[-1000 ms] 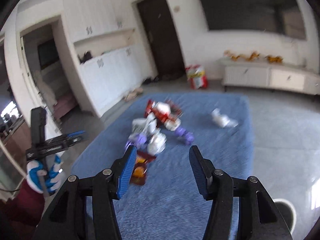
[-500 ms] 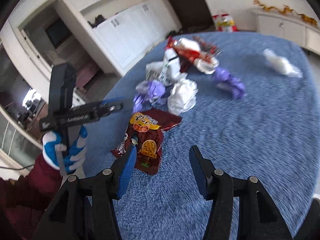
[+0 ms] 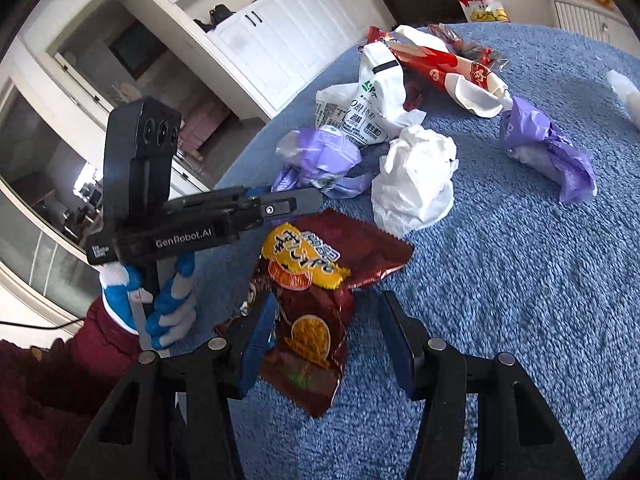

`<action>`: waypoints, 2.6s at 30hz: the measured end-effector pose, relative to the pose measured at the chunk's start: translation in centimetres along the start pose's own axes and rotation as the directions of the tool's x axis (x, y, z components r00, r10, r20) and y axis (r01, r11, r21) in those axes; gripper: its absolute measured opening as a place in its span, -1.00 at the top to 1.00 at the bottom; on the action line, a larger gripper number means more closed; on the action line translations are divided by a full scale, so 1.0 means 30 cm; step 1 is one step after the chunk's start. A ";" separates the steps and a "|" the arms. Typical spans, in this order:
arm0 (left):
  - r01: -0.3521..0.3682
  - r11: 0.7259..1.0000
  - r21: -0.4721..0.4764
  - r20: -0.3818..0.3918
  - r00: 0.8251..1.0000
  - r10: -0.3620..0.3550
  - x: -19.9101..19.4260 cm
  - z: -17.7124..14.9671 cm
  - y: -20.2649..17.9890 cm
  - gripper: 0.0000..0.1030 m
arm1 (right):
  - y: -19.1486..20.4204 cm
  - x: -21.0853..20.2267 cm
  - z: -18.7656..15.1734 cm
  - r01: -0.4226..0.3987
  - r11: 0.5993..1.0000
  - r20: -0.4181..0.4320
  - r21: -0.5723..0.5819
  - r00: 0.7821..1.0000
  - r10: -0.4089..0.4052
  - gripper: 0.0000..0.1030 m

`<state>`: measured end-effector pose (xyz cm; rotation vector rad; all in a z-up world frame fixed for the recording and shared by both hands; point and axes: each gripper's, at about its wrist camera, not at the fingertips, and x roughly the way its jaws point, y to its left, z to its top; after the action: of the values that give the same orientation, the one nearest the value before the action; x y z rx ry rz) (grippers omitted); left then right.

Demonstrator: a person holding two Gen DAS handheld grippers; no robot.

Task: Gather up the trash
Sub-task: 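Grasp the purple wrapper with the left tool while the right tool grasps the brown snack packet, then carry both wrappers over the white bin and open both tools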

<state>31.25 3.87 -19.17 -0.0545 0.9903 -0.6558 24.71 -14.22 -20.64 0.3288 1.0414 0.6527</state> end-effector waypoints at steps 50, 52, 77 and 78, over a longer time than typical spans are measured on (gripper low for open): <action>0.004 0.948 0.318 0.189 0.980 -0.068 -0.430 -0.104 -0.756 0.77 | 0.059 -1.141 -0.647 0.447 0.858 0.579 0.253 0.640 -0.504 0.82; 0.037 0.929 0.369 0.137 0.986 -0.093 -0.353 -0.102 -0.861 0.77 | 0.011 -1.175 -0.710 0.488 0.812 0.557 0.319 0.597 -0.578 0.82; 0.266 0.793 0.548 -0.390 0.920 -0.039 0.548 -0.271 -1.538 0.75 | -0.645 -1.016 -1.048 0.544 0.551 0.122 0.633 0.633 -0.765 0.80; 0.270 0.796 0.542 -0.401 0.915 -0.037 0.569 -0.275 -1.547 0.74 | -0.664 -1.005 -1.048 0.543 0.549 0.114 0.636 0.637 -0.762 0.80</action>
<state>8.49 -40.74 -21.41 0.5682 1.1113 -1.1390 -6.31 -50.36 -25.78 0.4936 0.8576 -0.4456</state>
